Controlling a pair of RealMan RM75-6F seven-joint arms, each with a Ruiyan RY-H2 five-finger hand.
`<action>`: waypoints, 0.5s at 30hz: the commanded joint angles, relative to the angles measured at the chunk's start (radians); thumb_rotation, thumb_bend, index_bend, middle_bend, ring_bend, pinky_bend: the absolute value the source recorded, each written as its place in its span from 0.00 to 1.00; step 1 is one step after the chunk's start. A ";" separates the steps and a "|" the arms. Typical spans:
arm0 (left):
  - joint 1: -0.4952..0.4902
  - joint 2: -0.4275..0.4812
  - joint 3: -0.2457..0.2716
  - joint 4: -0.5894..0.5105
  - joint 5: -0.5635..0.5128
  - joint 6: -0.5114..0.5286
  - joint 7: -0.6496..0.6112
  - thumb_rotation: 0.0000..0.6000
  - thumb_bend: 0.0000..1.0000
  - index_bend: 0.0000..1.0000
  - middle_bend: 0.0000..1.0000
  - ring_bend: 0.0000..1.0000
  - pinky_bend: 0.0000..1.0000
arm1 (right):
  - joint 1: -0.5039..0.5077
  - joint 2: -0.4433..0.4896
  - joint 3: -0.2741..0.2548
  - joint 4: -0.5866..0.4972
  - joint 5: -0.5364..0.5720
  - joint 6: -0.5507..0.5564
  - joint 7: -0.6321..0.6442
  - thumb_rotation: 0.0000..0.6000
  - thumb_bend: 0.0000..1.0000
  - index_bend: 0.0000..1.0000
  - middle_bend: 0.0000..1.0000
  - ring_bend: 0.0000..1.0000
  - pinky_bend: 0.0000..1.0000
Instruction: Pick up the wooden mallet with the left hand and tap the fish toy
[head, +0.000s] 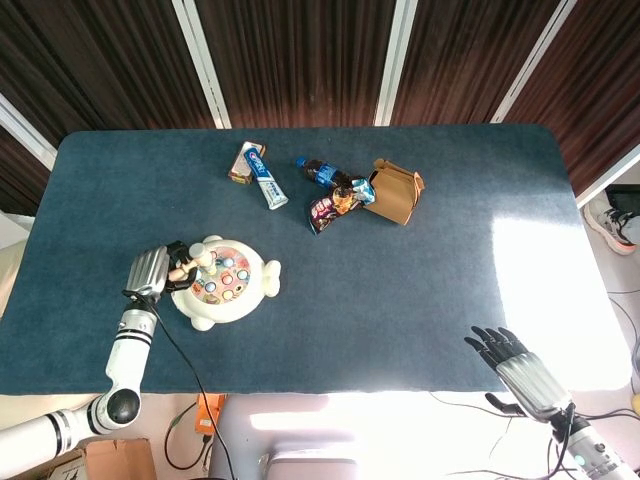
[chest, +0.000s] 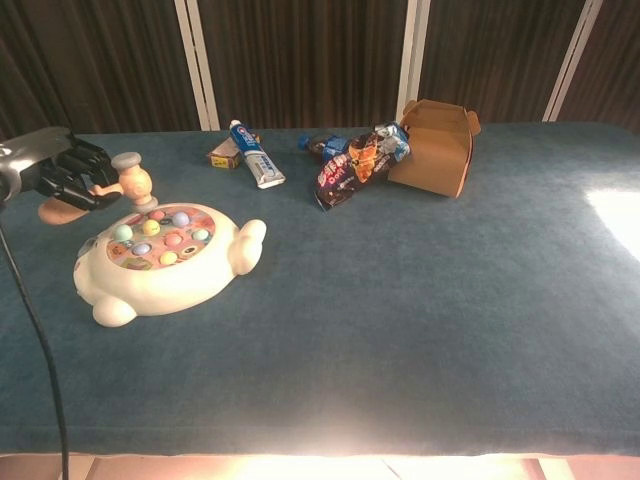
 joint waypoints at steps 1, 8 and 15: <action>-0.023 -0.025 0.004 0.013 -0.033 0.017 0.037 1.00 0.71 0.77 0.63 0.64 0.68 | -0.001 0.001 0.000 0.001 -0.001 0.002 0.003 1.00 0.24 0.00 0.00 0.00 0.00; -0.041 -0.041 0.011 0.033 -0.066 0.025 0.063 1.00 0.71 0.77 0.63 0.64 0.68 | -0.002 0.004 0.001 0.002 0.000 0.004 0.008 1.00 0.24 0.00 0.00 0.00 0.00; -0.051 -0.045 0.023 0.042 -0.083 0.018 0.077 1.00 0.71 0.77 0.64 0.65 0.69 | -0.002 0.005 0.001 0.002 -0.001 0.004 0.008 1.00 0.24 0.00 0.00 0.00 0.00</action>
